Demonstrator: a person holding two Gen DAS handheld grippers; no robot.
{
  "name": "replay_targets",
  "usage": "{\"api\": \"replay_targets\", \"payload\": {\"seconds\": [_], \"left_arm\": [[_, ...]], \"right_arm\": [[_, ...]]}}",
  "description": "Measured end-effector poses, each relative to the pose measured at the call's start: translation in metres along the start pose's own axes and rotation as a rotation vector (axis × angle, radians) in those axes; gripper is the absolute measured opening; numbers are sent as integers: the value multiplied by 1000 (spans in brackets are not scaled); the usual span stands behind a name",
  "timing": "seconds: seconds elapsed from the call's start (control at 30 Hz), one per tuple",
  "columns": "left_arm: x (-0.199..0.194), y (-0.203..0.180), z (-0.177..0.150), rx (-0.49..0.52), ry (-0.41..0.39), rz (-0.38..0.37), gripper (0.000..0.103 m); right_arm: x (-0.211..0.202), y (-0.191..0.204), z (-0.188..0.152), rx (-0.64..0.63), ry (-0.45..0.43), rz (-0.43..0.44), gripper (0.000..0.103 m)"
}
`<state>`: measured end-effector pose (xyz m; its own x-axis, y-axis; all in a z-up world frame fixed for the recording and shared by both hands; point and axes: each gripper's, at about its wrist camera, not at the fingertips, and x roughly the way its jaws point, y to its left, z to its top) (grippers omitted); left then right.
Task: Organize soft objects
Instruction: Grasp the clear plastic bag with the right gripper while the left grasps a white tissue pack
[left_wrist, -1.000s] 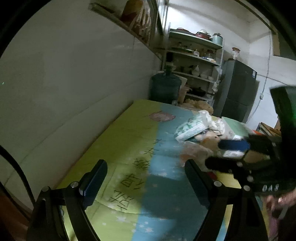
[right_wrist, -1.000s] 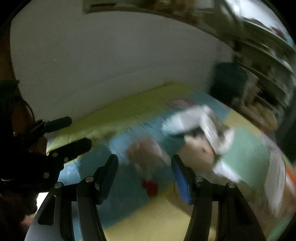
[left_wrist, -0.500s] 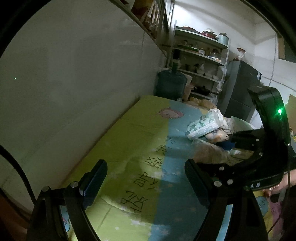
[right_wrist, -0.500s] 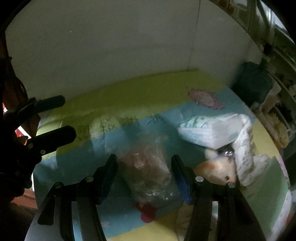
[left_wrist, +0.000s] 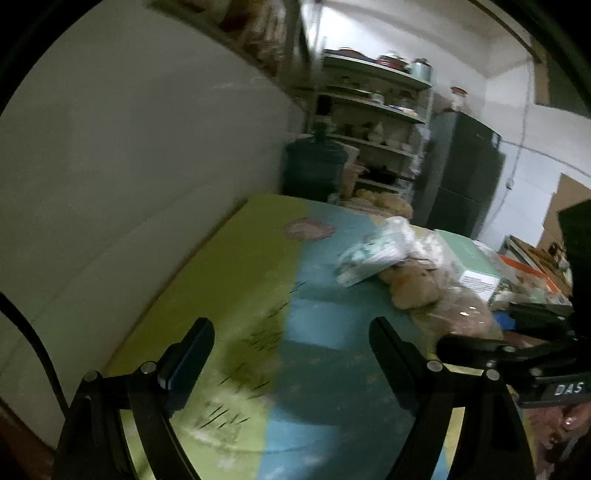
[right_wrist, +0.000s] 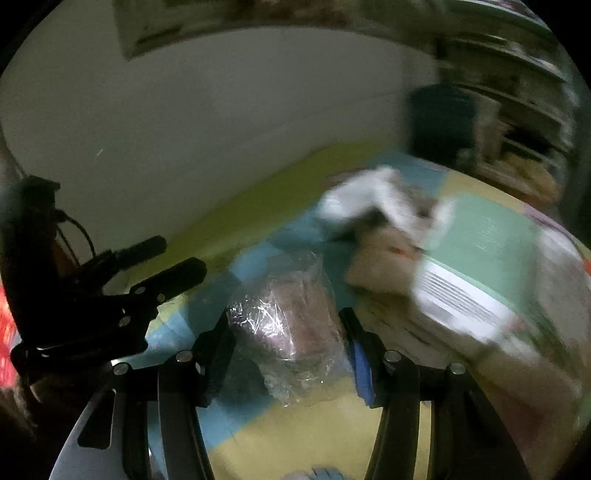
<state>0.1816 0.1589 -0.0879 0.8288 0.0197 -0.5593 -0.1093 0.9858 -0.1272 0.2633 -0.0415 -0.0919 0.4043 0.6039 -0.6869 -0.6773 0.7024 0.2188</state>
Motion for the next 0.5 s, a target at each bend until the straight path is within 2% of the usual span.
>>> {"api": "replay_targets", "payload": {"seconds": [0.1, 0.23, 0.33, 0.5], "left_arm": [[10, -14, 10, 70, -5, -47, 85], [23, -35, 22, 202, -19, -82, 85], [35, -49, 29, 254, 3, -129, 85], [58, -68, 40, 356, 43, -117, 85]], "right_arm": [[-20, -12, -15, 52, -27, -67, 57], [-42, -24, -32, 111, -54, -75, 57], [-53, -27, -39, 129, -74, -78, 57], [-70, -31, -46, 136, -91, -76, 57]]}}
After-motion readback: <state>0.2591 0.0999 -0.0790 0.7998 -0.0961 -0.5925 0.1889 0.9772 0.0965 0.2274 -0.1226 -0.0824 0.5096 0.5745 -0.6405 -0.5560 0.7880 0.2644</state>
